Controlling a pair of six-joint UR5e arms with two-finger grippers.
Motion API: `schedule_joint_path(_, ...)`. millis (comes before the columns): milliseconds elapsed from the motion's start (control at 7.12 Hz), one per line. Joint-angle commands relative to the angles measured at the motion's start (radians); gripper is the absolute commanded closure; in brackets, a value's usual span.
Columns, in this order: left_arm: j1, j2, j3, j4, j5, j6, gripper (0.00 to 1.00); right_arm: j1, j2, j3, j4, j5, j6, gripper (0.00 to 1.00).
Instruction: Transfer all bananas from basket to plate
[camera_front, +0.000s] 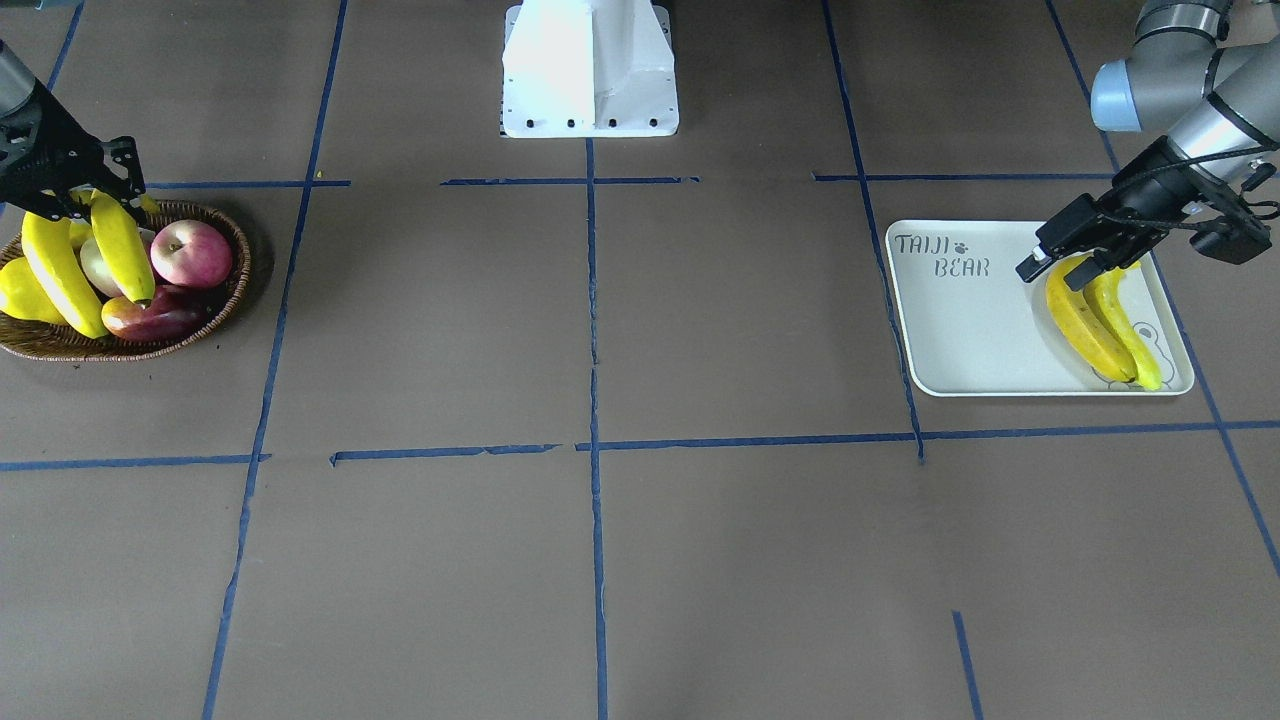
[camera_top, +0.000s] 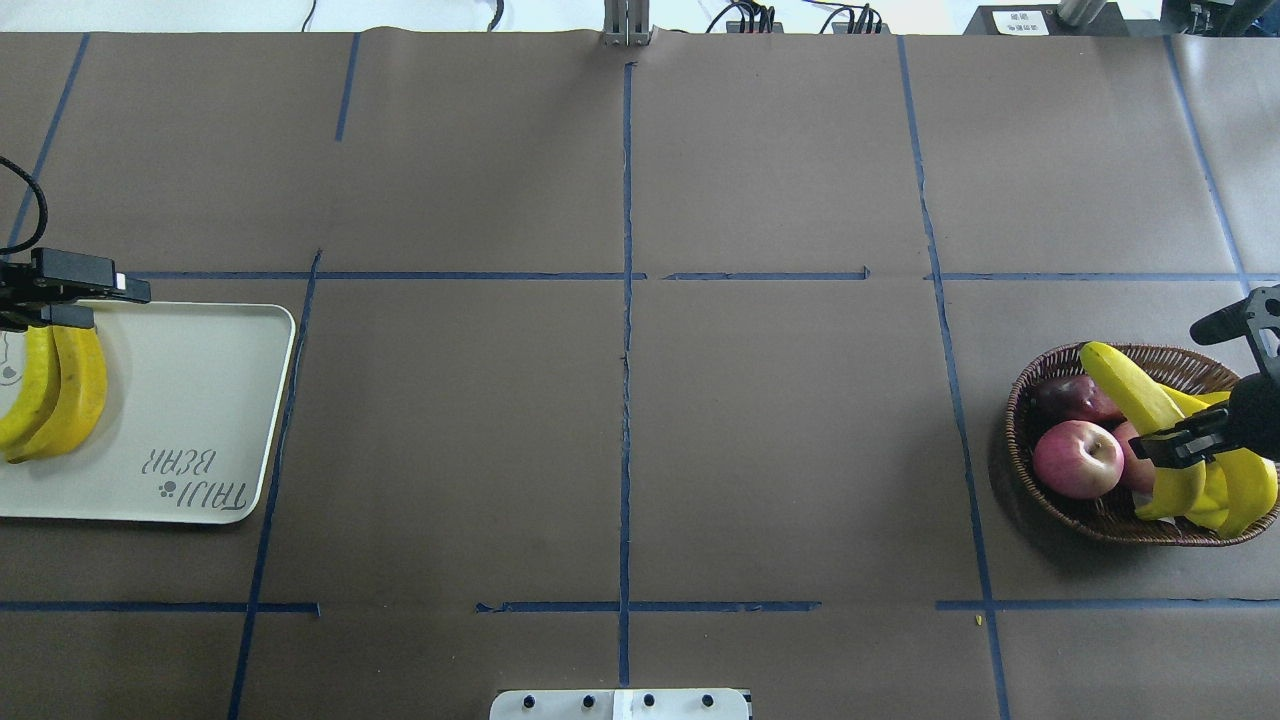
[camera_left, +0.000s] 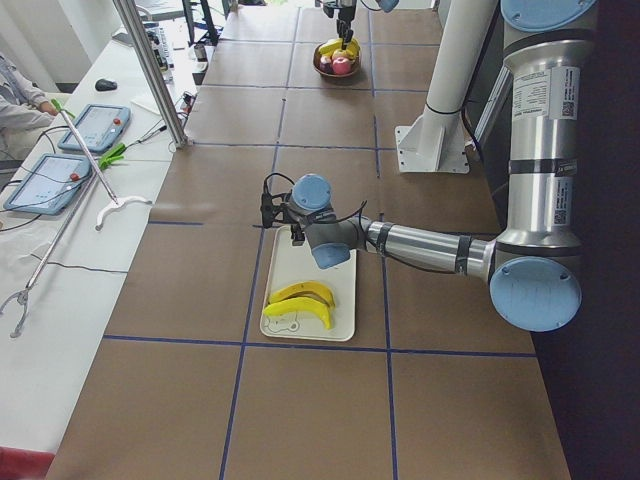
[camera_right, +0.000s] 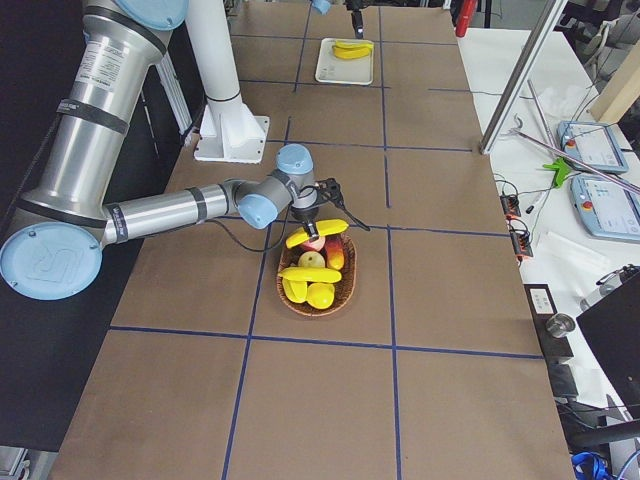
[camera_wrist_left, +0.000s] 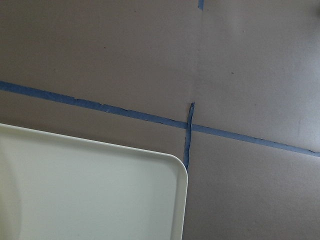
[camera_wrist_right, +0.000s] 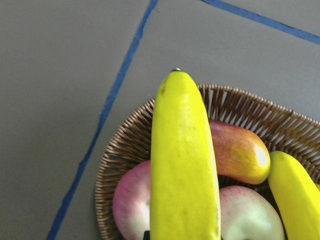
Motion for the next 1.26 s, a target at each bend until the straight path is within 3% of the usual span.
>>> schedule_joint_path(0,0.057,-0.062,-0.004,-0.026,-0.015,-0.001,0.0,-0.002,0.121,0.03,0.0,0.017,0.154,0.93)
schedule_joint_path(421,0.115,-0.178,-0.005,-0.026,-0.007,-0.187,0.0,-0.115,0.39,-0.017,0.001,-0.005,0.477,0.93)
schedule_joint_path(702,0.133,-0.285,-0.005,-0.026,-0.004,-0.399,0.0,-0.187,0.553,-0.065,0.001,-0.019,0.566,0.93)
schedule_joint_path(982,0.171,-0.354,-0.004,-0.026,0.035,-0.506,0.0,-0.304,0.685,-0.132,0.079,-0.148,0.612,0.94)
schedule_joint_path(1123,0.218,-0.386,-0.005,-0.025,0.113,-0.546,0.0,-0.348,0.729,-0.189,0.156,-0.191,0.671,0.96)
